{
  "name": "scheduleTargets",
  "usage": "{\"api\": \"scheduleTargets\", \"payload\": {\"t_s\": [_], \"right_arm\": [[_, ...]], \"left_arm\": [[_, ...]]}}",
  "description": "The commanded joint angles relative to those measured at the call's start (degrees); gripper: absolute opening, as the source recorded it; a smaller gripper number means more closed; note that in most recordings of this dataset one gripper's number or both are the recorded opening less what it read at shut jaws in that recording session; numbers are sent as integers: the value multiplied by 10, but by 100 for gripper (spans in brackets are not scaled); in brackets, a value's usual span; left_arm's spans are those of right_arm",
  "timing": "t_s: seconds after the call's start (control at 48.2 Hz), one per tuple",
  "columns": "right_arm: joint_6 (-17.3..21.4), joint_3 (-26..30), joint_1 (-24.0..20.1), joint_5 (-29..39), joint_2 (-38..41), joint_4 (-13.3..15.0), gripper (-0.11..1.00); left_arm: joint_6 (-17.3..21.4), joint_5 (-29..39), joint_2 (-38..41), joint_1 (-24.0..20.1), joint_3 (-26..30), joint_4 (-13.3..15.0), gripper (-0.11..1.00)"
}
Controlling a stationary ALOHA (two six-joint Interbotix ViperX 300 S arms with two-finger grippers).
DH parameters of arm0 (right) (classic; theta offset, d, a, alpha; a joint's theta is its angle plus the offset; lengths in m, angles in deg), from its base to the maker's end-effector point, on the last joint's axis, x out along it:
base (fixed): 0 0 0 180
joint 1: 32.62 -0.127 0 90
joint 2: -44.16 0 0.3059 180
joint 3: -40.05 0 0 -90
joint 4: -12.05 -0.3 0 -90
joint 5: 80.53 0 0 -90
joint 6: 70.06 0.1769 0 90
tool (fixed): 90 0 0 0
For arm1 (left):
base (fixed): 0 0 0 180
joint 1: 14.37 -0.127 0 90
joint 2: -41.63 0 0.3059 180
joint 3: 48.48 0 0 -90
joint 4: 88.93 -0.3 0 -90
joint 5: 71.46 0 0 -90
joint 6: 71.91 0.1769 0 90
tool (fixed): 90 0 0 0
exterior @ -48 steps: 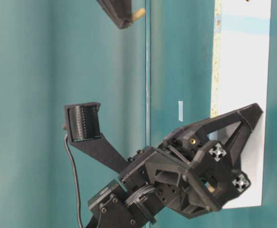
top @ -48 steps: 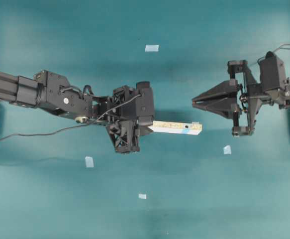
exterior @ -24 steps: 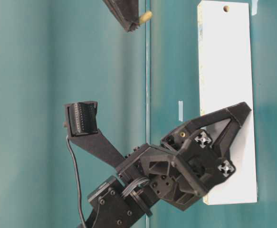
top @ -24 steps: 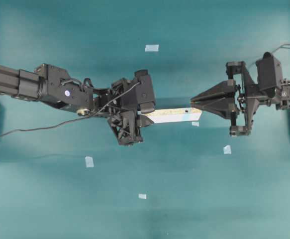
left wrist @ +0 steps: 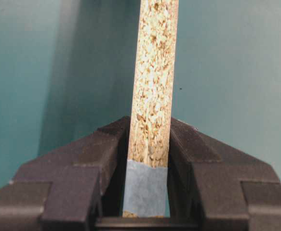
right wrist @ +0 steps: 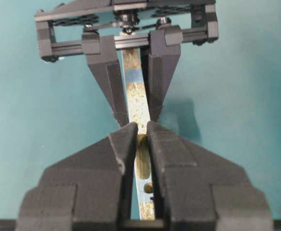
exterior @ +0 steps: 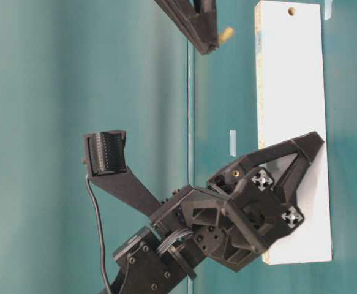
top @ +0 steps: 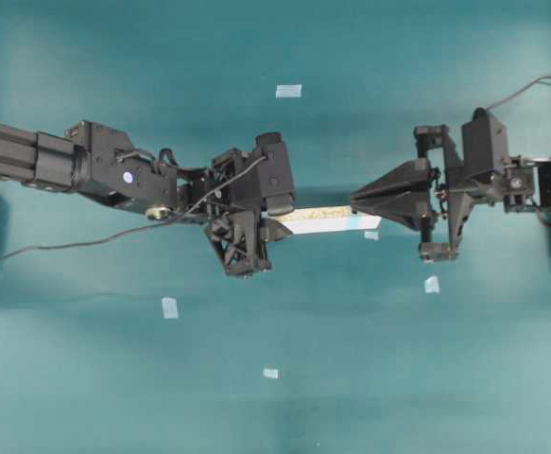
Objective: Move the wooden board into place and insert the rod into its hole.
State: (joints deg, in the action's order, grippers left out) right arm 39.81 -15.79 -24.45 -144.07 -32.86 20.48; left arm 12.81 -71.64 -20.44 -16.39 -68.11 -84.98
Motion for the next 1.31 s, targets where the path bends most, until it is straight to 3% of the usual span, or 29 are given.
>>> {"api": "scheduleTargets", "payload": {"t_s": [0.0,1.287], "right_arm": [[-2,13,1,-7,3,-2,8],[-2,13,1,-7,47,-2,8]], "left_arm": [[-6,-2,-8,1,9,0,24],[-6,-2,-8,1,6,1,24]]}}
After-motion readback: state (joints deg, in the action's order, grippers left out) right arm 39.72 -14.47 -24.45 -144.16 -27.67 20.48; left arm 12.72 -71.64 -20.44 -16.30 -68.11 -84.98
